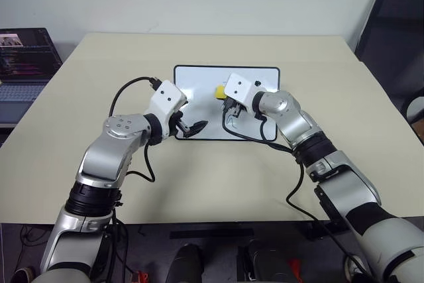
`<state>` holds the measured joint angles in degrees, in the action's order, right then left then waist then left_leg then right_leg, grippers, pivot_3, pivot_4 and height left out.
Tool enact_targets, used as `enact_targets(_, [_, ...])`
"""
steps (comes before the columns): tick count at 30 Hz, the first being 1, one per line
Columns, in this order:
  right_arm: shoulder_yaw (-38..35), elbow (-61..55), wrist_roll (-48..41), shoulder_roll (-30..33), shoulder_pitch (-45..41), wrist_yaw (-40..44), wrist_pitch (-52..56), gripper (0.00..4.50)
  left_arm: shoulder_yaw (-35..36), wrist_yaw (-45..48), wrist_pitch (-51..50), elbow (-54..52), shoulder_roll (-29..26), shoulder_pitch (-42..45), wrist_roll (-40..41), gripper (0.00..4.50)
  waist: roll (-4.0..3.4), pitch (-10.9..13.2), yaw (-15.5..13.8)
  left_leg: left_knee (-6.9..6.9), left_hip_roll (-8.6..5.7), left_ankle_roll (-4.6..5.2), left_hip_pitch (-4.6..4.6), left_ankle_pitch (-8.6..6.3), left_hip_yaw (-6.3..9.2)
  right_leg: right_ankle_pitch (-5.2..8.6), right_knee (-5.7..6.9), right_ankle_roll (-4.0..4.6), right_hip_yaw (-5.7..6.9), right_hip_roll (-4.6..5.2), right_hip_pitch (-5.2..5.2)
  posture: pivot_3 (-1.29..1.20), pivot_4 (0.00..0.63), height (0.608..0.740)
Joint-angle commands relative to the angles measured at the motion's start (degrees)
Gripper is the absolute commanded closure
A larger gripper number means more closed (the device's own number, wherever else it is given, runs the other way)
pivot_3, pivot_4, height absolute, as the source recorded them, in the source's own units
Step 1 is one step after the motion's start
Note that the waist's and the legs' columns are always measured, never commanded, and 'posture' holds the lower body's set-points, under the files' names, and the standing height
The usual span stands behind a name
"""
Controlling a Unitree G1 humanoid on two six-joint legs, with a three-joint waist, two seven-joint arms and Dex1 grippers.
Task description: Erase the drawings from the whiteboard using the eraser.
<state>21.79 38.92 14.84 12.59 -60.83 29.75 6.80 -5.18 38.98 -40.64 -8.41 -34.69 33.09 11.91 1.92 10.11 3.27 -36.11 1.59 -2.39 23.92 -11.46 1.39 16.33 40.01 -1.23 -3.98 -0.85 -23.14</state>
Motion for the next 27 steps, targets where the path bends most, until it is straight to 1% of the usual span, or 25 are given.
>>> enact_targets(1, [-3.14,3.44,1.9,0.78,-3.4,-7.96,-2.32,3.55,0.59,0.17,1.29,-0.7,-0.58,0.18,-0.42,0.0,0.0,0.0,-0.02,0.0,0.0,-0.02,0.0,0.02,-0.01,0.0,0.0,0.0,-0.01,0.0,0.0,0.0,0.15,0.74])
enact_targets(3, [-3.52,4.8,1.82,0.67,-4.25,-9.43,-3.2,3.55,0.55,0.19,1.31,-0.84,-0.5,0.04,-0.47,0.0,0.0,0.0,-0.11,0.0,-0.02,-0.03,0.01,0.06,-0.01,0.0,-0.01,0.0,-0.01,0.01,0.0,0.0,0.15,0.74])
enact_targets(6, [-3.25,6.01,1.85,0.43,-3.99,-7.63,-2.63,3.55,0.58,0.19,1.28,-1.01,-0.39,-0.09,-0.49,0.0,0.0,0.0,-0.08,0.02,-0.02,-0.03,0.02,0.06,-0.03,0.0,-0.04,0.0,-0.03,0.01,0.0,0.0,0.15,0.74])
enact_targets(13, [-0.38,1.01,1.69,0.7,0.42,5.2,1.72,3.55,0.58,0.26,1.34,-1.17,-0.36,-0.25,-0.63,0.0,0.01,-0.01,0.01,0.05,-0.01,-0.03,-0.01,0.05,-0.02,0.0,-0.02,0.0,-0.02,0.0,0.01,0.0,0.15,0.74])
enact_targets(15, [-0.48,-0.19,1.93,0.7,0.98,6.08,2.2,3.55,0.52,0.28,1.4,-1.03,-0.34,-0.14,-0.72,0.0,0.01,0.0,0.03,0.04,0.0,-0.03,-0.04,0.06,-0.02,0.0,-0.01,0.0,-0.03,-0.01,0.02,0.0,0.15,0.74])
enact_targets(16, [-0.69,-0.47,2.15,0.62,1.0,5.66,2.13,3.55,0.51,0.3,1.41,-1.0,-0.33,-0.11,-0.74,0.0,0.01,-0.01,0.03,0.03,0.0,-0.03,-0.04,0.06,-0.02,0.0,-0.01,-0.01,-0.03,-0.01,0.02,0.0,0.15,0.74])
enact_targets(20, [-3.95,2.11,2.73,-0.07,-1.82,-3.22,-0.27,3.55,0.45,0.45,1.3,-1.21,-0.45,-0.23,-0.8,0.0,0.0,0.0,0.03,0.01,0.02,-0.03,-0.04,0.06,-0.02,0.0,-0.01,0.0,-0.04,-0.02,0.02,0.0,0.15,0.74])
enact_targets(21, [-4.38,2.65,2.61,0.05,-2.25,-4.24,-0.34,3.55,0.43,0.53,1.26,-1.34,-0.58,-0.35,-0.84,0.0,0.0,0.0,0.02,0.01,0.02,-0.03,-0.04,0.06,-0.03,0.0,-0.01,0.0,-0.04,-0.02,0.02,0.0,0.15,0.74])
enact_targets(23, [-4.19,3.16,2.35,0.35,-2.23,-3.6,0.04,3.55,0.47,0.64,1.17,-1.56,-0.73,-0.58,-0.83,0.0,0.0,0.0,0.01,0.01,0.02,-0.04,-0.03,0.08,-0.02,0.0,-0.01,0.0,-0.03,-0.02,0.01,0.0,0.15,0.74])
enact_targets(25, [-3.52,2.39,1.83,0.4,-1.23,-1.17,0.68,3.55,0.48,0.71,1.12,-1.75,-0.8,-0.75,-0.82,0.0,0.0,0.0,-0.02,0.02,0.01,-0.04,-0.03,0.07,-0.02,0.0,-0.02,0.0,-0.03,-0.02,0.02,0.0,0.15,0.74])
enact_targets(27, [-4.04,0.26,0.56,-0.04,-0.02,0.02,1.39,3.55,0.59,0.8,1.09,-1.89,-0.98,-1.08,-0.74,0.0,0.0,0.0,-0.01,0.02,0.0,-0.04,-0.02,0.07,-0.03,0.0,-0.02,0.0,-0.04,-0.01,0.02,0.0,0.15,0.74])
